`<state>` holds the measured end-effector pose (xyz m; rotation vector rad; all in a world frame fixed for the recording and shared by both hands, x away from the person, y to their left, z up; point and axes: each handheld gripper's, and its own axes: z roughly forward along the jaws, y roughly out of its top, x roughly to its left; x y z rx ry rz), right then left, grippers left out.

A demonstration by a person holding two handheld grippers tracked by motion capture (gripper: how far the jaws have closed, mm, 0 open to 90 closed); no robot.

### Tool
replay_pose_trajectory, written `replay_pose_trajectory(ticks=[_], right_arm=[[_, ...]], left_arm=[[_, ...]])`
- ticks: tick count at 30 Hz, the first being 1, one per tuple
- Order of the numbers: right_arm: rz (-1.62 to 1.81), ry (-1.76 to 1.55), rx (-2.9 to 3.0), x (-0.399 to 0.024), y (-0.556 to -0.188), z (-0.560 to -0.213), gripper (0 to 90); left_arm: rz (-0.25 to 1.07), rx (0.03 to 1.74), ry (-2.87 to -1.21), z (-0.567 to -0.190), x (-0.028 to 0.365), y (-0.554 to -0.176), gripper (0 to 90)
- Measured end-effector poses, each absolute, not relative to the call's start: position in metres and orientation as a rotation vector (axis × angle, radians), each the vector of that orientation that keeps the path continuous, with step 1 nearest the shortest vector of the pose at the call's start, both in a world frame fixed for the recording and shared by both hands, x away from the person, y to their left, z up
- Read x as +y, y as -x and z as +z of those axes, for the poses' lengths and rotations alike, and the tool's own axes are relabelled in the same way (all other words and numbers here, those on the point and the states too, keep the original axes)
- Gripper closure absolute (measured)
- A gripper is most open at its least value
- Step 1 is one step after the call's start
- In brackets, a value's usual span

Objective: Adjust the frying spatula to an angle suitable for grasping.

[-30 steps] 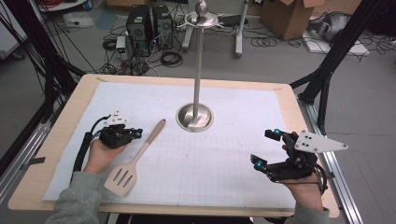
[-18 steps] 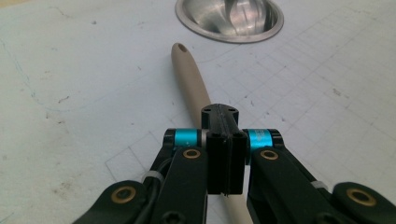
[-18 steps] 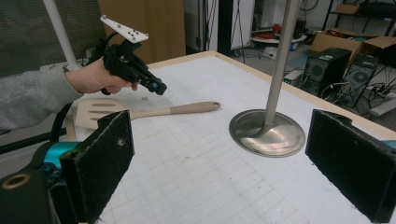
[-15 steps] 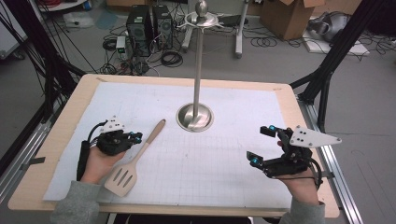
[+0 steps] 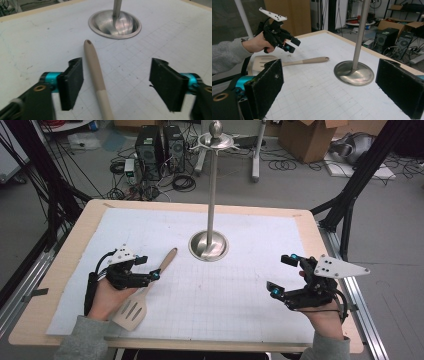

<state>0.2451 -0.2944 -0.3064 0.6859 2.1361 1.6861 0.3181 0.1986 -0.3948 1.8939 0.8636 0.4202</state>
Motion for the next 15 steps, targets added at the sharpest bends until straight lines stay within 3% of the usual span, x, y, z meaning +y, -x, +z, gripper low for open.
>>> replay_pose_trajectory(ticks=[2, 15], right_arm=[[1.686, -0.686, 2.139, -0.2947, -0.2448, -0.3063, 6.9], [1.711, -0.652, 2.153, -0.2877, -0.2541, -0.3051, 6.9]], left_arm=[[0.393, 0.862, -1.885, -0.3926, 0.1976, -0.3182, 11.2], [0.415, 0.898, -1.901, -0.3942, 0.202, -0.3092, 8.0]])
